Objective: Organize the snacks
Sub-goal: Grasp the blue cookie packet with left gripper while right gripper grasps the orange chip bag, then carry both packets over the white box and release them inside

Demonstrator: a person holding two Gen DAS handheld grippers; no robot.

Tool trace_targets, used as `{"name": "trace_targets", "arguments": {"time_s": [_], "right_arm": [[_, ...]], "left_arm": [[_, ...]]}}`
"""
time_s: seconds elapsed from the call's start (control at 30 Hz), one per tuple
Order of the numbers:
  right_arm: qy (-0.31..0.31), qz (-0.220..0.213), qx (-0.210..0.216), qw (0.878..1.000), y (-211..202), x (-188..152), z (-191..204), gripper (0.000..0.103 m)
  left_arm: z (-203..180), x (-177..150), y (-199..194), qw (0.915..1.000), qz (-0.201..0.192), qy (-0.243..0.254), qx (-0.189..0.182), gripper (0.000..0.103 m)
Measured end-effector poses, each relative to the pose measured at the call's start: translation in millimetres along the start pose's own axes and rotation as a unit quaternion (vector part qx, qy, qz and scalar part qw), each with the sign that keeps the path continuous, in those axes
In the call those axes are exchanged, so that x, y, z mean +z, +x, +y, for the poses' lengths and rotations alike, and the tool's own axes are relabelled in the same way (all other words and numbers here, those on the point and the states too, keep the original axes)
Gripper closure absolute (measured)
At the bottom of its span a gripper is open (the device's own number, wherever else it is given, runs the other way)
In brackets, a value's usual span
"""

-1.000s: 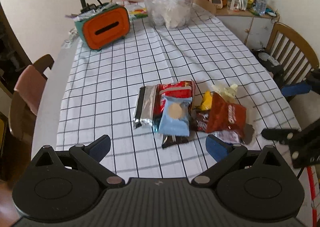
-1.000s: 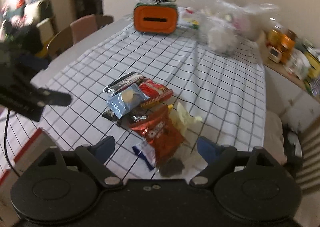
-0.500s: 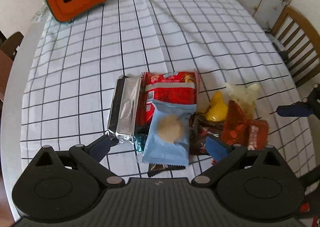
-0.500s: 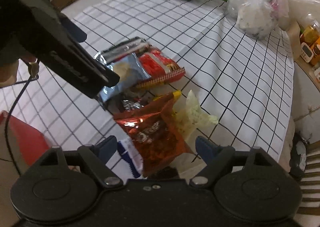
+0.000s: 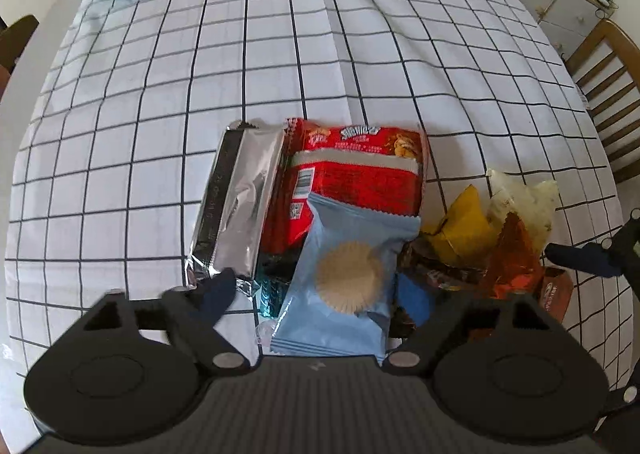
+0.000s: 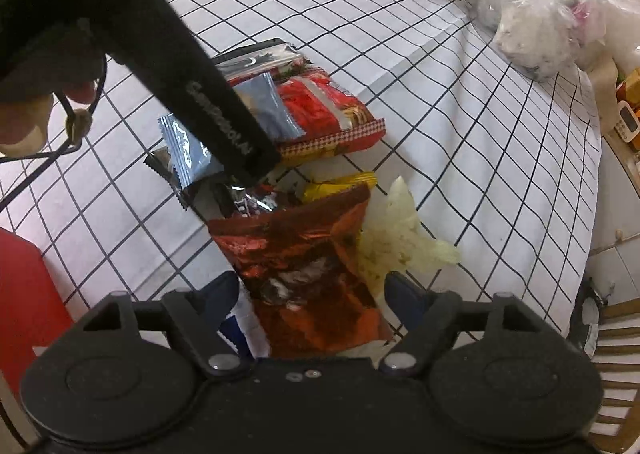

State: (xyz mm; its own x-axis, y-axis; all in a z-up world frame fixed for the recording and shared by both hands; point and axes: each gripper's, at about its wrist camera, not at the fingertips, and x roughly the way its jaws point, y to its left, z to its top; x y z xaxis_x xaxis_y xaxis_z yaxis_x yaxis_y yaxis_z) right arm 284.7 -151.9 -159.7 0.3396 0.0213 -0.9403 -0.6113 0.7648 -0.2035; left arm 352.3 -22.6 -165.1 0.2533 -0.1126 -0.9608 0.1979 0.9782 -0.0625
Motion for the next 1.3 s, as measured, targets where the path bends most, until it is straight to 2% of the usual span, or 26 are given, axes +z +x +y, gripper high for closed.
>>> {"name": "trace_targets", "arguments": {"time_s": [0.07, 0.1, 0.13, 0.17, 0.3, 0.6, 0.9, 1.3], "right_arm": [[-0.006, 0.002, -0.005, 1.000, 2, 0, 3, 0.033], [-0.007, 0.002, -0.008, 1.000, 3, 0, 3, 0.038], [-0.006, 0.001, -0.009, 1.000, 3, 0, 3, 0.040], [-0.002, -0.001, -0.007, 1.000, 2, -1, 3, 0.048], [0.021, -0.010, 0.007, 1.000, -1, -2, -5, 0.056], [0.077, -0.032, 0.028, 0.996, -15, -7, -18, 0.058], [0.117, -0.061, 0.036, 0.991, -49, -16, -25, 0.058], [0.177, -0.102, 0.043, 0.978, -111, -45, -19, 0.058]], "left_arm": [[0, 0, 1, 1.0000, -0.002, -0.001, -0.002, 0.032], [0, -1, 1, 1.0000, -0.003, -0.001, -0.004, 0.042], [-1, -1, 2, 1.0000, 0.000, -0.002, -0.006, 0.047], [0, -1, 3, 1.0000, 0.002, -0.006, -0.005, 0.047], [0, -2, 4, 1.0000, -0.002, -0.006, -0.003, 0.054], [5, -6, -11, 0.9998, -0.013, -0.017, -0.005, 0.056], [10, -12, -51, 0.9990, -0.037, -0.023, -0.013, 0.056], [-1, -52, -115, 0.9974, -0.063, -0.021, -0.027, 0.056]]}}
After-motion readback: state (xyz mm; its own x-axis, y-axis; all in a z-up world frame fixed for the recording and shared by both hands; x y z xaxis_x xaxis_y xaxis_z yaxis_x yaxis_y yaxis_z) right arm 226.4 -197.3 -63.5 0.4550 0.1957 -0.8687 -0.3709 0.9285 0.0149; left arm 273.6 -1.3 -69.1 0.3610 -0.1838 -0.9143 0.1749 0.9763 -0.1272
